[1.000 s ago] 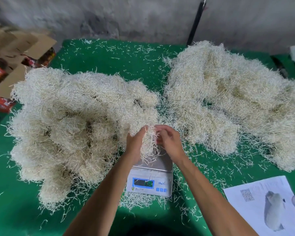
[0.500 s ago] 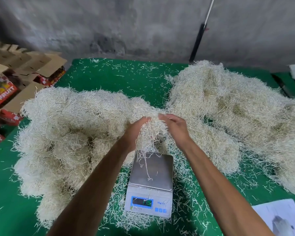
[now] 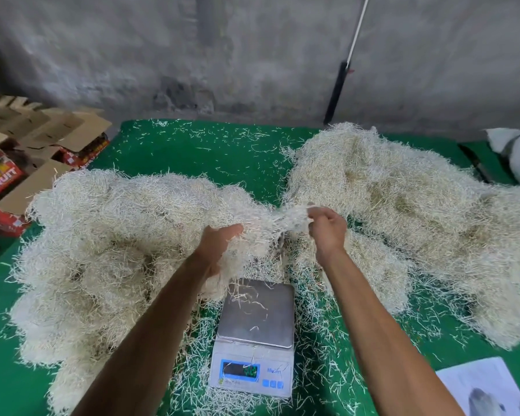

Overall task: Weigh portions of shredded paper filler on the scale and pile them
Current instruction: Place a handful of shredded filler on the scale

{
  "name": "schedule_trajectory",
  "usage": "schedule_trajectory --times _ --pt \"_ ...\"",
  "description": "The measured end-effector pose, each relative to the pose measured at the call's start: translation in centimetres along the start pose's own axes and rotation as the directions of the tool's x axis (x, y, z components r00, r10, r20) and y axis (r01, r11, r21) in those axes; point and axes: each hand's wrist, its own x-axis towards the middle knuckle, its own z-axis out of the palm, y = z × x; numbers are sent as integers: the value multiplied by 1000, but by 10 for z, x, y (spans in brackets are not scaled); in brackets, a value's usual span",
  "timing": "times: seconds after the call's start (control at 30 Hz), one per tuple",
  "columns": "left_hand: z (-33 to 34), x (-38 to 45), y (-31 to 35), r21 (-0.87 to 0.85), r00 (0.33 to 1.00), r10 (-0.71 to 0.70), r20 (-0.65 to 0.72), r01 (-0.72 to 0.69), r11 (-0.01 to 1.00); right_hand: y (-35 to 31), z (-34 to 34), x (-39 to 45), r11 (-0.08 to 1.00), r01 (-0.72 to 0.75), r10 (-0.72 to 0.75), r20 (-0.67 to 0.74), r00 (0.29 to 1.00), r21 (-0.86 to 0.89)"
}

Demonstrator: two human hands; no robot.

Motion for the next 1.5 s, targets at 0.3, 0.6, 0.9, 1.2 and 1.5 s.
schedule_trajectory --times 0.3,0.6,0.9,1.2,1.5 --pt "-5 -3 -5 -77 1000 2 15 -1 997 -14 -23 22 969 -114 103 61 993 218" --pt "-41 3 -21 -307 995 -101 -13 93 947 -32 -89 75 798 -199 239 3 971 568" --pt "0 -2 -28 -276 993 -78 85 98 956 -25 -90 52 705 172 -143 100 985 -688" --pt "35 -37 -39 -276 944 -9 330 105 955 29 -1 -74 821 239 143 592 793 -518" --pt "1 -55 -80 -97 981 193 30 -189 977 53 4 -91 495 410 -244 330 912 -766"
